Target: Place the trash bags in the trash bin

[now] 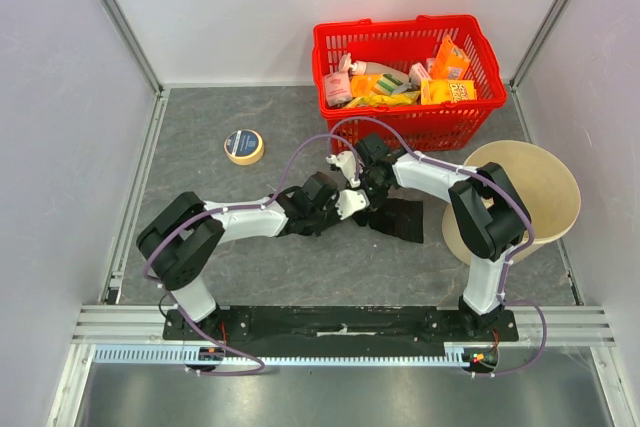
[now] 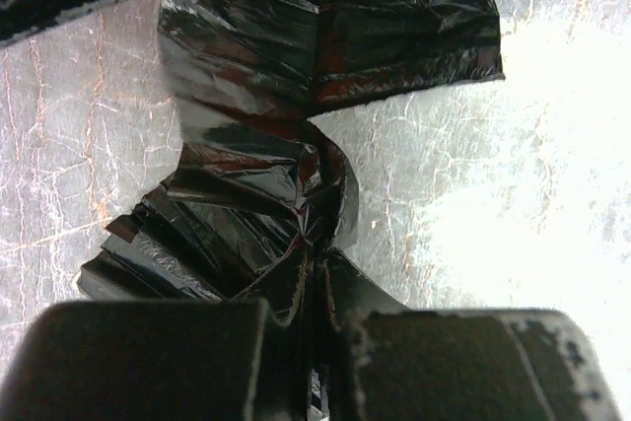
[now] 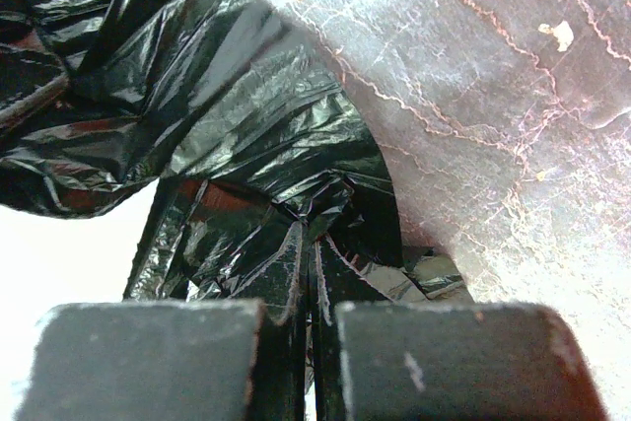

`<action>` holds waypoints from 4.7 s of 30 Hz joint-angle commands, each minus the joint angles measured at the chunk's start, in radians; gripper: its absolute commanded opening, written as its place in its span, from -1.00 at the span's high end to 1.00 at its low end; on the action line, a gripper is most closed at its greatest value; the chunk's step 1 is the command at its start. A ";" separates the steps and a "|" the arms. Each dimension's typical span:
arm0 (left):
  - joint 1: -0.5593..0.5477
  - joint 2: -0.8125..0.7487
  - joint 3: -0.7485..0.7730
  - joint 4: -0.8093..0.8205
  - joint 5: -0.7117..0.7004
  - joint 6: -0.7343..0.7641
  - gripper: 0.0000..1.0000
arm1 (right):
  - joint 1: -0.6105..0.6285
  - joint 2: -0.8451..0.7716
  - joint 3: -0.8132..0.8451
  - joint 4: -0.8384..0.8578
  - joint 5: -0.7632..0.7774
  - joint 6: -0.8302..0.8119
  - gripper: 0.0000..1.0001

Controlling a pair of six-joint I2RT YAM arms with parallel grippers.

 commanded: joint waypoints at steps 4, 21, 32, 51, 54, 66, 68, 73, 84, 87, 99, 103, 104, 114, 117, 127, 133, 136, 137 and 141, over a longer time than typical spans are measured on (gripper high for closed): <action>-0.001 -0.106 0.001 -0.043 0.017 0.059 0.96 | -0.011 0.080 -0.055 -0.048 0.183 0.027 1.00; 0.060 -0.196 -0.031 -0.038 -0.009 0.067 0.96 | 0.027 0.150 -0.088 -0.039 0.442 0.039 1.00; 0.123 -0.258 -0.066 -0.056 -0.040 0.125 0.96 | 0.035 0.149 -0.095 -0.058 0.447 0.031 1.00; 0.525 -0.489 -0.240 -0.155 -0.081 0.416 0.97 | 0.055 0.084 -0.013 -0.157 0.263 -0.009 0.94; 0.637 -0.473 -0.249 -0.130 -0.078 0.479 0.96 | 0.061 0.080 -0.011 -0.157 0.261 -0.010 0.94; 1.023 -0.279 -0.125 -0.014 -0.004 0.640 0.96 | 0.070 0.050 -0.005 -0.165 0.253 -0.010 0.94; 1.062 -0.247 -0.102 0.017 -0.009 0.654 0.96 | 0.069 0.044 -0.003 -0.167 0.253 -0.010 0.94; 1.135 -0.206 -0.040 0.036 0.025 0.660 0.97 | 0.070 0.037 -0.002 -0.173 0.252 -0.007 0.94; 1.140 -0.180 0.003 -0.018 0.117 0.578 0.95 | 0.069 0.031 0.027 -0.194 0.223 -0.006 0.91; 1.139 -0.152 -0.013 -0.017 0.112 0.576 0.88 | 0.070 0.017 0.037 -0.209 0.203 -0.010 0.88; 1.143 -0.190 0.010 -0.186 0.225 0.474 -0.74 | 0.069 -0.110 0.061 -0.260 0.120 -0.039 0.53; 1.142 -0.241 0.070 -0.309 0.333 0.397 -0.91 | 0.069 -0.153 0.072 -0.278 0.111 -0.052 0.27; 1.142 -0.258 0.084 -0.329 0.360 0.380 -0.93 | 0.070 -0.166 0.078 -0.285 0.105 -0.055 0.18; 1.137 -0.431 0.138 -0.447 0.563 0.274 -0.96 | 0.055 -0.230 0.083 -0.311 0.190 -0.070 -0.31; 1.129 -0.469 0.136 -0.481 0.600 0.269 -0.97 | 0.026 -0.232 0.069 -0.311 0.194 -0.075 -0.35; 1.085 -0.555 0.084 -0.555 0.677 0.292 -0.99 | -0.068 -0.144 0.063 -0.303 0.082 -0.196 -0.37; 1.079 -0.554 0.053 -0.555 0.666 0.297 -0.99 | -0.066 -0.109 0.052 -0.280 -0.020 -0.228 -0.36; 1.076 -0.552 0.044 -0.556 0.667 0.295 -0.99 | -0.068 -0.080 0.050 -0.262 -0.026 -0.228 -0.36; 1.076 -0.552 0.041 -0.556 0.669 0.294 -0.99 | -0.068 -0.069 0.052 -0.254 -0.027 -0.230 -0.35; 1.073 -0.555 0.036 -0.556 0.667 0.295 -0.99 | -0.068 -0.028 0.050 -0.240 -0.052 -0.233 -0.32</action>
